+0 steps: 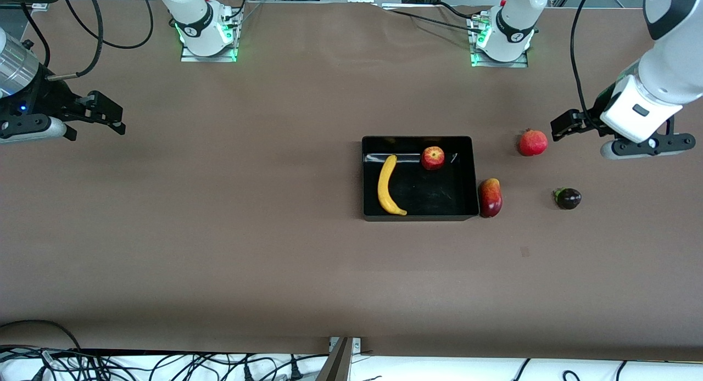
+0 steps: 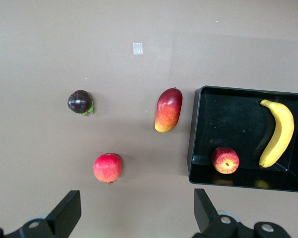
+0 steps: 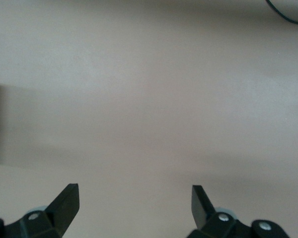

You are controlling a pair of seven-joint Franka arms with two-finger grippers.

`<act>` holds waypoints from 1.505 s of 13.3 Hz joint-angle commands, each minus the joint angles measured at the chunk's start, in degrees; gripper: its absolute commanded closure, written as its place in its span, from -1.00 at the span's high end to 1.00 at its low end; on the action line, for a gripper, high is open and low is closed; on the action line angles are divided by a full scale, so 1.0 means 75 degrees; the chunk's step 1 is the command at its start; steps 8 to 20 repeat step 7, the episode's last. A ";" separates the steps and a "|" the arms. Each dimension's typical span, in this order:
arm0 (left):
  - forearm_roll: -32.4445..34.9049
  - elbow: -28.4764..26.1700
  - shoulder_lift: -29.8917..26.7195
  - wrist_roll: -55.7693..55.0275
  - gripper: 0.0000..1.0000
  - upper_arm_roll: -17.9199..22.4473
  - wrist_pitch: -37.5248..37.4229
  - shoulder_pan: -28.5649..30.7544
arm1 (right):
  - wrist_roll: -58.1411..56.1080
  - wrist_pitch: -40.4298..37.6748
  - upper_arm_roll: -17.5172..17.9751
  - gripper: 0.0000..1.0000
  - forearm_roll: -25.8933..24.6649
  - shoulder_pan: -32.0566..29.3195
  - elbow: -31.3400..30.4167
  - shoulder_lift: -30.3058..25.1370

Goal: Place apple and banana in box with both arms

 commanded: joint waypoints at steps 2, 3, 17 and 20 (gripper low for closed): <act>-0.0164 -0.0776 -0.0565 0.0252 1.00 0.0117 0.0483 -0.0090 | 0.0039 -0.0040 0.0074 1.00 -0.0074 -0.0083 0.0115 0.0035; -0.0163 -0.0776 -0.0565 0.0311 1.00 0.0129 0.0483 -0.0078 | 0.0039 -0.0040 0.0074 1.00 -0.0074 -0.0083 0.0115 0.0035; -0.0175 -0.0776 -0.0553 0.0323 1.00 0.0153 0.0483 -0.0090 | 0.0039 -0.0040 0.0074 1.00 -0.0074 -0.0083 0.0115 0.0035; -0.0175 -0.0776 -0.0553 0.0323 1.00 0.0153 0.0483 -0.0090 | 0.0039 -0.0040 0.0074 1.00 -0.0074 -0.0083 0.0115 0.0035</act>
